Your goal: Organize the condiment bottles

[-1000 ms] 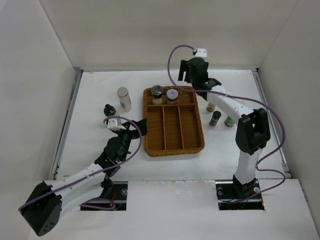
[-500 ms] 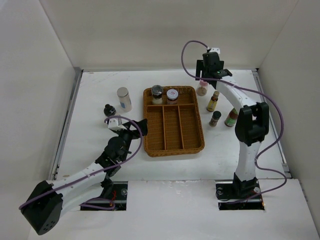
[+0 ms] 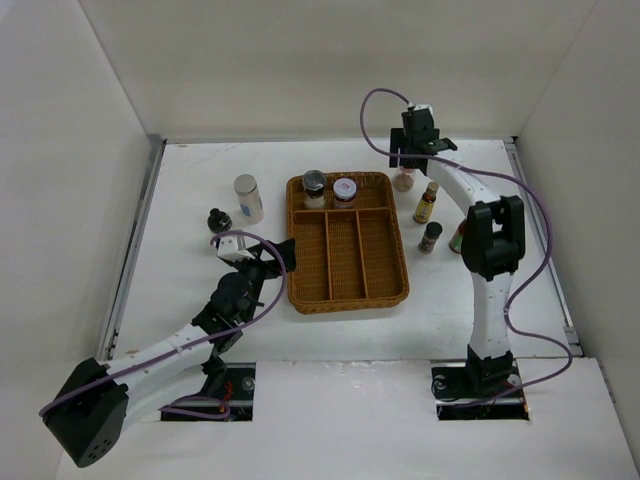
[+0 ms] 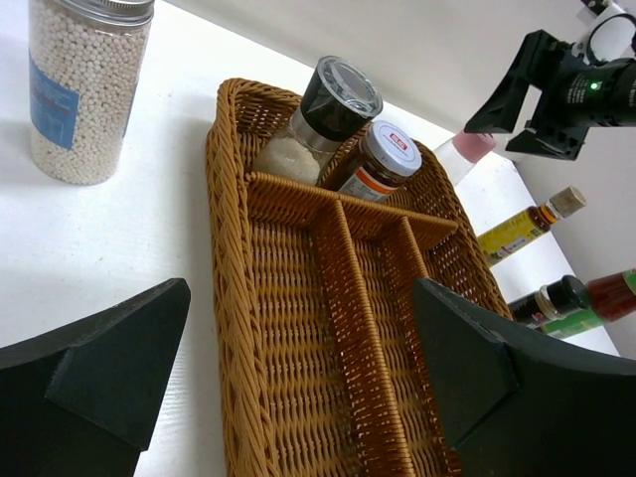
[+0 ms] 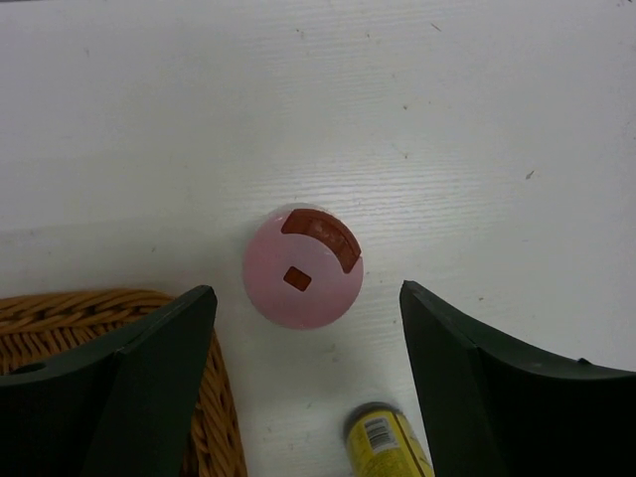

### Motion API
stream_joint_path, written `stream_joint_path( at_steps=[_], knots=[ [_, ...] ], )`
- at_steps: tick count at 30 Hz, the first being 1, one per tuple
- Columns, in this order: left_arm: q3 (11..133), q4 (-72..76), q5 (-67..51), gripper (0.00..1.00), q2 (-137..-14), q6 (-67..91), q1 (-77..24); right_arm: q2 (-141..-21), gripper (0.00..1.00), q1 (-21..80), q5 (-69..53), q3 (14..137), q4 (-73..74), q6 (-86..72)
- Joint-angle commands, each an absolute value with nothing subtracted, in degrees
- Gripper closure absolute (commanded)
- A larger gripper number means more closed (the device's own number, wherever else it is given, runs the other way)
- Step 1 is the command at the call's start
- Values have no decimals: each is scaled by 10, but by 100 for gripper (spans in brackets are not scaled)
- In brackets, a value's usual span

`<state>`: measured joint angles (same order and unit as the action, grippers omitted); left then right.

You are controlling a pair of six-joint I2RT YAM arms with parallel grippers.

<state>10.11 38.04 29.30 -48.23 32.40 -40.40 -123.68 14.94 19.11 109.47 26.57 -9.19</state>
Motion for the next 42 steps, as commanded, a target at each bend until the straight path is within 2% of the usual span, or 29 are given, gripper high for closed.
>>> stream_joint_path(
  at_steps=[1, 7, 10, 13, 18, 25, 33, 42],
  knots=[
    [102, 415, 287, 4, -481, 330, -399, -1250, 21, 145, 180, 1123, 256, -90],
    [103, 427, 281, 4, -500, 331, -398, -1271, 33, 145, 179, 1146, 249, -91],
    [103, 427, 280, 4, -502, 332, -396, -1276, 45, 145, 178, 1151, 230, -92],
    [103, 429, 280, 4, -504, 332, -397, -1247, 52, 147, 181, 1113, 163, -92],
    [103, 440, 280, 4, -519, 332, -397, -1150, 53, 157, 213, 1055, 70, -81],
    [101, 442, 279, 4, -512, 332, -399, -1048, 51, 205, 208, 995, 67, -63],
    [99, 439, 279, 4, -501, 332, -399, -1034, 52, 280, 217, 876, 20, -91],
    [98, 430, 278, 4, -483, 332, -401, -1036, 51, 293, 212, 787, -7, -127]
  ],
)
